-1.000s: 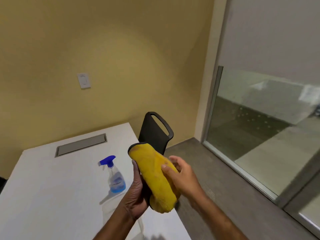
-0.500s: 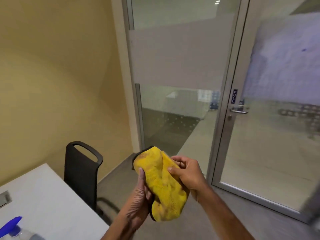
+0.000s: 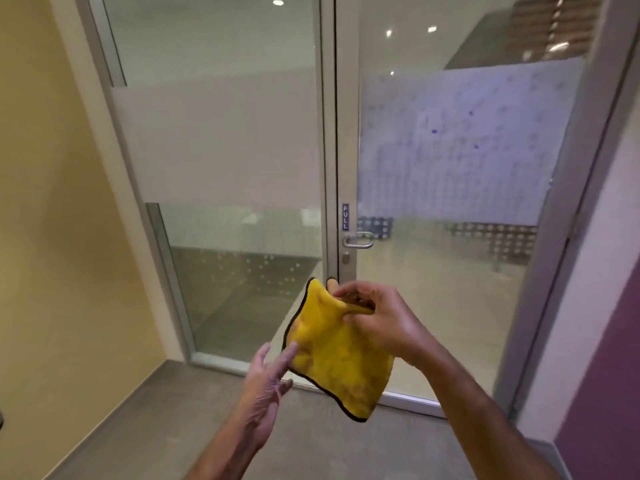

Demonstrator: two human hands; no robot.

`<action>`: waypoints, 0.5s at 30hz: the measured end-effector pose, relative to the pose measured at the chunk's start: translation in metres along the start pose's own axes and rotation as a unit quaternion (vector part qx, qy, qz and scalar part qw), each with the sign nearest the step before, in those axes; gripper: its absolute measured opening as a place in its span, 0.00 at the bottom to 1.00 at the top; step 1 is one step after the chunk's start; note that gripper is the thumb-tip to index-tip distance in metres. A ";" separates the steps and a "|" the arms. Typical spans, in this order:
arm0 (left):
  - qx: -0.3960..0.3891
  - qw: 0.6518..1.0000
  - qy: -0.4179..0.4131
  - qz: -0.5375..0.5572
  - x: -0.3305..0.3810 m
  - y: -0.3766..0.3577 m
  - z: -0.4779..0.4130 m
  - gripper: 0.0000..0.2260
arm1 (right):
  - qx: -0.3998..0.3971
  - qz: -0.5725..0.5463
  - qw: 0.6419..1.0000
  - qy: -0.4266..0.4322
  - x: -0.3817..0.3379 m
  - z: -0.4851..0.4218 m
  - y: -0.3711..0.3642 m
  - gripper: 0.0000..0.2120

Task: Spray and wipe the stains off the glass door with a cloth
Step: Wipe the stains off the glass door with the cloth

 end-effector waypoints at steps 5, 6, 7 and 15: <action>-0.112 0.963 -0.113 -0.216 0.020 -0.095 -0.040 0.55 | -0.049 0.093 0.994 0.017 0.034 -0.011 0.059 0.19; -0.133 0.943 -0.141 -0.269 0.021 -0.113 -0.047 0.53 | -0.056 0.115 0.992 0.016 0.041 -0.013 0.068 0.19; -0.156 0.923 -0.167 -0.309 0.022 -0.132 -0.053 0.52 | -0.064 0.136 0.989 0.014 0.049 -0.015 0.077 0.20; -0.291 0.850 -0.184 -0.398 -0.016 -0.247 -0.110 0.14 | -0.077 0.182 0.980 -0.031 0.121 -0.037 0.126 0.23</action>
Point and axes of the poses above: each hand's wrist, its own z-axis away from the middle knuckle, its own y-axis out of the back of the hand, x = y × z, the point moved 9 cm from there along -z, towards the middle knuckle, and after that the axes turned 9 degrees about z, right-handed, at the moved point
